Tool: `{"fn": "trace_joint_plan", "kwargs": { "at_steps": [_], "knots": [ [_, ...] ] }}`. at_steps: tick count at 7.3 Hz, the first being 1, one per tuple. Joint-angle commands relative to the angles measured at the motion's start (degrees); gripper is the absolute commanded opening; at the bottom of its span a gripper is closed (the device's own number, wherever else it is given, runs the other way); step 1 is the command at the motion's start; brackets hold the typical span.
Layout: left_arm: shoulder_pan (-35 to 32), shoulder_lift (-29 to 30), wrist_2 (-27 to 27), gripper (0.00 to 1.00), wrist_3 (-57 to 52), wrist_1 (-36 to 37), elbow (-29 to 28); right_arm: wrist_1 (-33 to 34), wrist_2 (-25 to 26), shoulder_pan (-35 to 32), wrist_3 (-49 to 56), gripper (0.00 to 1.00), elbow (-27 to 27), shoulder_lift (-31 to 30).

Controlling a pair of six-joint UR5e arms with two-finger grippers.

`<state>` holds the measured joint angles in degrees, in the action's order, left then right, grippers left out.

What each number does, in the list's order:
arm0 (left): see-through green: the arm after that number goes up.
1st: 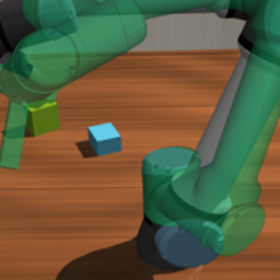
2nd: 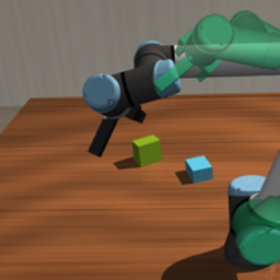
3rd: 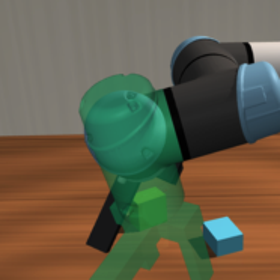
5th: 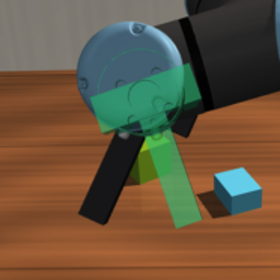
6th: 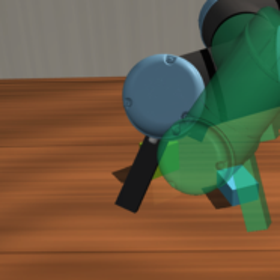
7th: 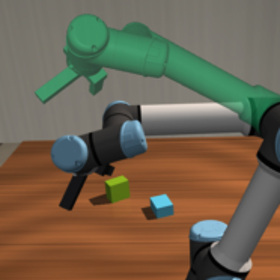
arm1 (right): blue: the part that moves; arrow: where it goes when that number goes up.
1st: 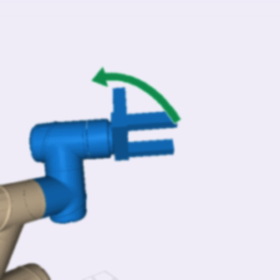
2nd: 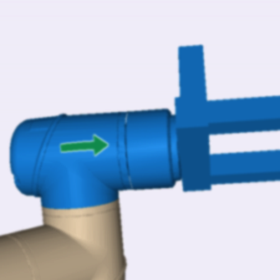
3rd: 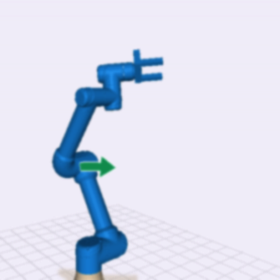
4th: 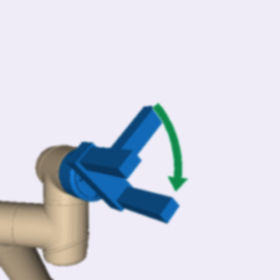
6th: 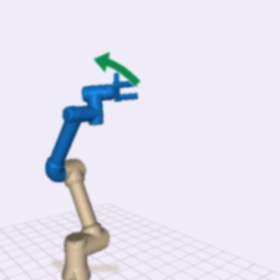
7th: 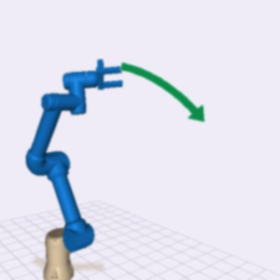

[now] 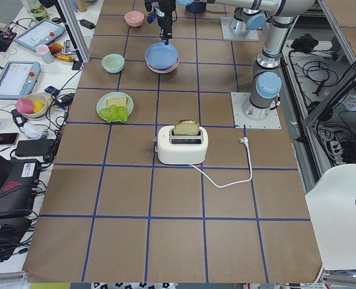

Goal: Stack three plates with pink and blue
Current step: 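Carry blue plate with right gripper and lower it onto pink plate, then open right gripper and release the blue plate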

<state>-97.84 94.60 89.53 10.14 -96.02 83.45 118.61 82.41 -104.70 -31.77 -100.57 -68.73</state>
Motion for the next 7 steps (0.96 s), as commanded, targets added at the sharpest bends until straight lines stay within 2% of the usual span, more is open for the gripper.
{"fn": "trace_joint_plan", "kwargs": {
  "at_steps": [1,3,4,5,7],
  "knots": [
    [0.10,-0.21,0.03,1.00,-0.04,-0.04,0.05,1.79,0.99,1.24,1.26,0.83,0.55,0.44],
    [0.10,-0.12,-0.15,1.00,0.22,0.13,-0.04,1.98,4.93,5.36,10.63,0.97,1.34,-1.30],
    [0.10,-0.12,-0.15,1.00,0.14,0.13,-0.04,0.93,5.12,7.73,14.24,1.00,3.35,-2.53],
    [0.01,-0.12,-0.15,1.00,0.31,0.13,-0.04,-3.60,5.12,10.28,18.11,1.00,5.11,-3.68],
    [0.01,-0.12,-0.06,1.00,0.14,0.05,0.05,-10.64,5.12,14.59,27.15,1.00,5.82,-10.42]
  ]
}}
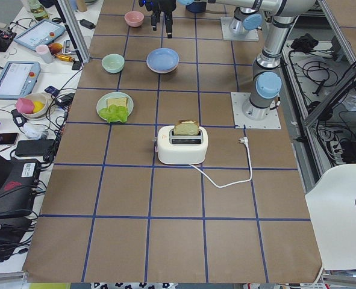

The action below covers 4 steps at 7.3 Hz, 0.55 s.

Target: Stack three plates with pink and blue

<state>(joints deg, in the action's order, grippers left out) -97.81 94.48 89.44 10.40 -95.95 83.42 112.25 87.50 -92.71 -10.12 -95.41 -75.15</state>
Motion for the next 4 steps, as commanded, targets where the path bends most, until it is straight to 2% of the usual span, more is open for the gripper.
{"fn": "trace_joint_plan", "kwargs": {
  "at_steps": [1,2,3,4],
  "knots": [
    [0.08,-0.08,0.03,1.00,-0.12,-0.03,-0.01,-8.76,0.04,4.27,11.12,1.00,0.66,-7.87],
    [0.08,-0.08,0.03,1.00,-0.12,-0.03,-0.01,-9.94,-0.13,5.59,16.66,1.00,0.66,-10.69],
    [0.08,-0.08,0.03,1.00,-0.20,-0.03,-0.01,-10.04,-0.13,5.35,16.80,1.00,1.45,-12.98],
    [0.08,-0.08,0.03,1.00,-0.20,0.06,-0.01,-13.52,0.22,4.65,15.15,1.00,3.46,-13.00]
  ]
}}
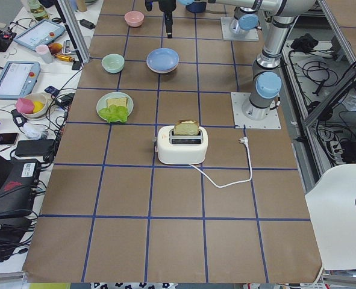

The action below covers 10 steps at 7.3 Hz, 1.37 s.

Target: Stack three plates with pink and blue

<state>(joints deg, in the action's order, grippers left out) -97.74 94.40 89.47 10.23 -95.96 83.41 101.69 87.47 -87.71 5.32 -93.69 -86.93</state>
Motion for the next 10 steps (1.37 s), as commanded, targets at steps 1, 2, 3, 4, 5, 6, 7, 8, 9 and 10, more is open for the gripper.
{"fn": "trace_joint_plan", "kwargs": {
  "at_steps": [1,2,3,4,5,6,7,8,9,10],
  "knots": [
    [0.01,-0.01,-0.08,1.00,-0.12,0.07,0.00,-7.34,3.29,-0.45,-0.92,1.00,3.76,-1.31],
    [0.01,-0.01,0.00,1.00,0.14,0.16,0.00,-10.43,2.71,-0.53,-1.01,1.00,5.09,-1.49],
    [0.01,-0.10,0.00,1.00,0.32,0.59,-0.09,-10.90,2.71,-0.88,-2.41,1.00,6.75,-0.97],
    [0.01,-0.01,-0.08,1.00,0.41,0.68,0.00,-10.99,2.62,-1.15,-2.68,1.00,7.20,-0.70],
    [0.01,-0.10,-0.09,1.00,0.41,0.68,0.00,-10.64,1.75,-1.24,-2.77,1.00,7.56,-0.52],
    [0.01,-0.10,-0.09,1.00,0.41,0.60,0.00,-10.73,2.00,-1.24,-2.86,1.00,7.82,-0.35],
    [0.01,-0.10,-0.09,1.00,0.49,0.68,0.00,-10.73,1.66,-1.32,-2.95,1.00,7.82,-0.43],
    [0.01,-0.10,-0.09,1.00,0.49,0.68,0.00,-10.64,1.39,-1.50,-4.34,1.00,7.82,-0.43],
    [0.01,-0.10,-0.09,1.00,0.49,0.60,0.00,-10.64,1.65,-1.67,-4.79,1.00,7.82,-0.43],
    [0.01,-0.01,0.00,1.00,0.41,0.60,0.00,-10.64,2.00,-1.68,-4.79,1.00,7.82,-0.35]
  ]
}}
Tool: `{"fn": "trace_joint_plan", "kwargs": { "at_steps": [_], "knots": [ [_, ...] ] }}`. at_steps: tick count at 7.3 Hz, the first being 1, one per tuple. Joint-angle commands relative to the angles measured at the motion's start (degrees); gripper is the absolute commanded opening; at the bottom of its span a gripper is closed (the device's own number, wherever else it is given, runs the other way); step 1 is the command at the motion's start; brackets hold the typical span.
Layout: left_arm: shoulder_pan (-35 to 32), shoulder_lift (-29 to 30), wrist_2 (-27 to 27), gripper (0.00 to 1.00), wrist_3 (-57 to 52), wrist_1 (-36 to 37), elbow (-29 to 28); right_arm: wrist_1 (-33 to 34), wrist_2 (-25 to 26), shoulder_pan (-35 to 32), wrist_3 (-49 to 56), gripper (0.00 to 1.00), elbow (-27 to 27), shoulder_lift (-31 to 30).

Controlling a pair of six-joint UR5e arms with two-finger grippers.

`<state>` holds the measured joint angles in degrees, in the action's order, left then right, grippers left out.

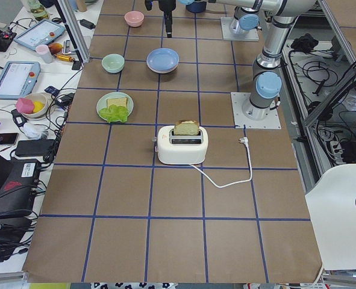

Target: Stack three plates with pink and blue

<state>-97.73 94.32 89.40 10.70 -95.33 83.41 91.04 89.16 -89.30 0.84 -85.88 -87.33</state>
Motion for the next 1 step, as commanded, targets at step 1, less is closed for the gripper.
{"fn": "trace_joint_plan", "kwargs": {
  "at_steps": [1],
  "knots": [
    [0.00,-0.01,-0.02,1.00,0.02,-0.03,0.00,0.27,-0.30,-0.17,-0.31,1.00,0.01,0.14]
  ]
}}
